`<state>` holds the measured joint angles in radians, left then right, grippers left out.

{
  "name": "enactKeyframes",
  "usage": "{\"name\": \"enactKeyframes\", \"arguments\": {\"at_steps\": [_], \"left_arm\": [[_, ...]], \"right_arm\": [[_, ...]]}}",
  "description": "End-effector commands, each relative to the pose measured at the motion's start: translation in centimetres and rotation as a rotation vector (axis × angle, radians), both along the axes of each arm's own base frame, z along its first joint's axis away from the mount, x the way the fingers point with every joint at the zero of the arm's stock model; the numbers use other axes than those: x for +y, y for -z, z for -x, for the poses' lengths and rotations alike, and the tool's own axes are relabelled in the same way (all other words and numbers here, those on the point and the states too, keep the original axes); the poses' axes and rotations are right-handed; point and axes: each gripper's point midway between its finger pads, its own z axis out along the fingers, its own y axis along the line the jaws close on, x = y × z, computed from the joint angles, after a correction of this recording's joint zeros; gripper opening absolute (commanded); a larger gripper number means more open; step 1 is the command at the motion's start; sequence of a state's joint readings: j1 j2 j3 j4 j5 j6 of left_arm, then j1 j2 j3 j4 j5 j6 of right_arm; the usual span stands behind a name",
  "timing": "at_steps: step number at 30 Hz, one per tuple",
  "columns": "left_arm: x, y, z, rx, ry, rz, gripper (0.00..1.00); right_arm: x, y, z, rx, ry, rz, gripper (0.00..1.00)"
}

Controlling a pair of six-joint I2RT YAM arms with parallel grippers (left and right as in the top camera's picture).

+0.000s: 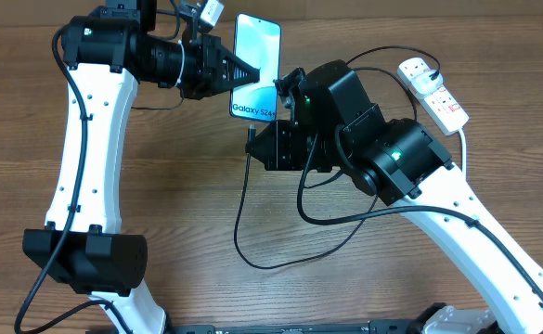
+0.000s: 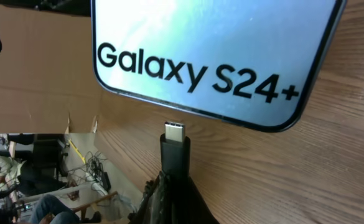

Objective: Plug charger to phone and switch on socket
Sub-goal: 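Push the USB-C plug up into the phone's bottom port with the right gripper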

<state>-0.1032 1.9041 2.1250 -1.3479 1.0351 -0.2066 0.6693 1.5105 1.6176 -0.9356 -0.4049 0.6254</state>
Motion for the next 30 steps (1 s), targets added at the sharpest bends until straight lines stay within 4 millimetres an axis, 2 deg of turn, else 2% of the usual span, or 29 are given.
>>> {"name": "enactKeyframes", "arguments": {"at_steps": [1, 30], "left_arm": [[-0.27, -2.32, 0.58, -0.053, 0.022, 0.047, 0.04], [-0.43, -2.58, 0.92, -0.081, 0.052, 0.063, 0.04]], "right_arm": [[0.05, -0.33, -0.33, -0.018, 0.01, 0.003, 0.04], [0.09, -0.42, -0.4, -0.021, 0.01, 0.0, 0.04]]}}
